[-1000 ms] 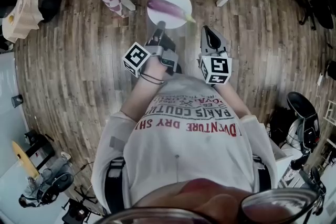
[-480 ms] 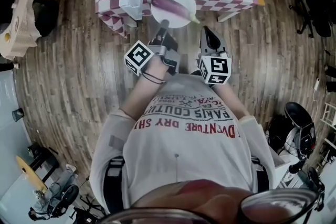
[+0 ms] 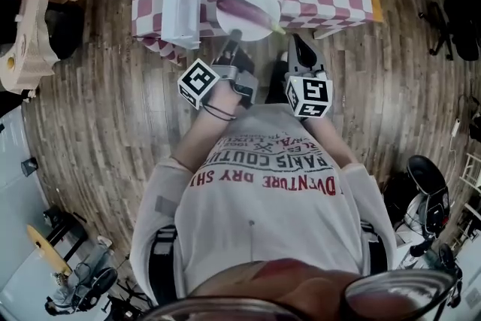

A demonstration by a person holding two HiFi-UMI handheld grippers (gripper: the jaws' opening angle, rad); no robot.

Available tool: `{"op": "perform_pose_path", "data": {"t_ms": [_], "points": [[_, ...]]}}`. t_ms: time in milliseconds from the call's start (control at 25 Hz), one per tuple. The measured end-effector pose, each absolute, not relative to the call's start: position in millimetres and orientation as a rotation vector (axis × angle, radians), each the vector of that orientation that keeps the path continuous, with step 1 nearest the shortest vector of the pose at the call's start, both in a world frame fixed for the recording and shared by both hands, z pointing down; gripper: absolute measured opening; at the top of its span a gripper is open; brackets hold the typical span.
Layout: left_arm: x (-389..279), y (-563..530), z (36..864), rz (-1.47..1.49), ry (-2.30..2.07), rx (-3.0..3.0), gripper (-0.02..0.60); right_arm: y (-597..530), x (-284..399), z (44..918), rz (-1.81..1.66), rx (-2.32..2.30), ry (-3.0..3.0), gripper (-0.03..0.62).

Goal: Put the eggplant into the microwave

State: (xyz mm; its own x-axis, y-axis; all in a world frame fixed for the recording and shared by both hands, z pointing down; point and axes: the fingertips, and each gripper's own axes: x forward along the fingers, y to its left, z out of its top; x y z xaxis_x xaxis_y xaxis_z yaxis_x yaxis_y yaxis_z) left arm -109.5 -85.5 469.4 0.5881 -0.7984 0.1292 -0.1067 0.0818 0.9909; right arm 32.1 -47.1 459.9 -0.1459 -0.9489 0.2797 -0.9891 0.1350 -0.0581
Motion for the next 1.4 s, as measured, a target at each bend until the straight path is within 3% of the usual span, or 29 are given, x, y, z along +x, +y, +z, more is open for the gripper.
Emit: {"op": "perform_pose_path", "data": {"t_ms": [720,1400], "points": [[-13,-243,479,-0.796,-1.062,1.311,0.035,-250,140,453,0.285,1.611,-2.490,0.025],[-18,-312,512,-0.775,-1.121,1.223,0.035,-327,140,478,0.365,1.586,-2.462,0.025]]}}
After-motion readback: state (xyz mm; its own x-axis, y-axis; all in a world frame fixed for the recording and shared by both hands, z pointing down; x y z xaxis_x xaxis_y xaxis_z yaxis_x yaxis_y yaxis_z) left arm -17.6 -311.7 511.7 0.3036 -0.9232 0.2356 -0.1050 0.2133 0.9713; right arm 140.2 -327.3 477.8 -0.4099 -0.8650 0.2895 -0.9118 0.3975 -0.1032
